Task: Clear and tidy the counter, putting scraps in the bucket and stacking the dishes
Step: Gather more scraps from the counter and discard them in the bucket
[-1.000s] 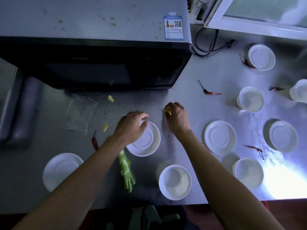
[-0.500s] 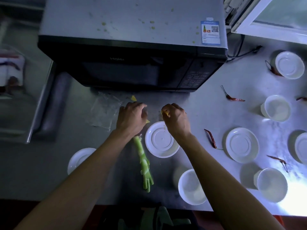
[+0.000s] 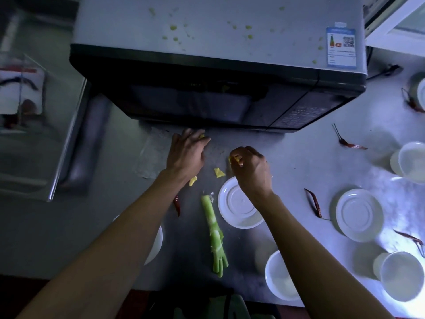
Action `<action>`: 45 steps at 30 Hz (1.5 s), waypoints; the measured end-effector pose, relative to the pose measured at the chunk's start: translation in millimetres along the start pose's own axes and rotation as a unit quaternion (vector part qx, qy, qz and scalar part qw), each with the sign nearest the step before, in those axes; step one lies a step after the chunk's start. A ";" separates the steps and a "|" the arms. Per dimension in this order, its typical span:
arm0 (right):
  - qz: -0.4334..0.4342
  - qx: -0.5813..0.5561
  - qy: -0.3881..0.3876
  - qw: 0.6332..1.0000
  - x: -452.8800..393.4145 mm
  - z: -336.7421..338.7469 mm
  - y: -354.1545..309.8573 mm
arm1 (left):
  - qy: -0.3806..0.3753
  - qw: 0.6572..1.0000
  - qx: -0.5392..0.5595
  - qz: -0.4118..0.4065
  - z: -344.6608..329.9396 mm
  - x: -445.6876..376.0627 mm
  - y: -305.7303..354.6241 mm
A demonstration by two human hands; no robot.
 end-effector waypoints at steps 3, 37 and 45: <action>0.002 0.000 -0.007 1.000 -3.0 -2.4 0.9 | 0.014 1.000 -0.006 -0.021 0.0 -2.4 -2.0; -0.146 -0.024 0.169 0.974 118.8 106.7 86.0 | 0.010 0.966 0.066 -0.251 29.6 20.8 163.6; -0.225 -0.057 0.223 0.947 216.8 160.0 191.0 | -0.006 0.935 0.054 -0.350 0.6 56.0 315.5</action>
Point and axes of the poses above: each hand's wrist, its own x-axis away from the middle knuckle, its own z-axis out of the back of the hand, y = z × x, the point moved 4 cm from there along -x, towards the middle knuckle, and after that the axes turned 8 degrees about -z, right-handed, at the moved point
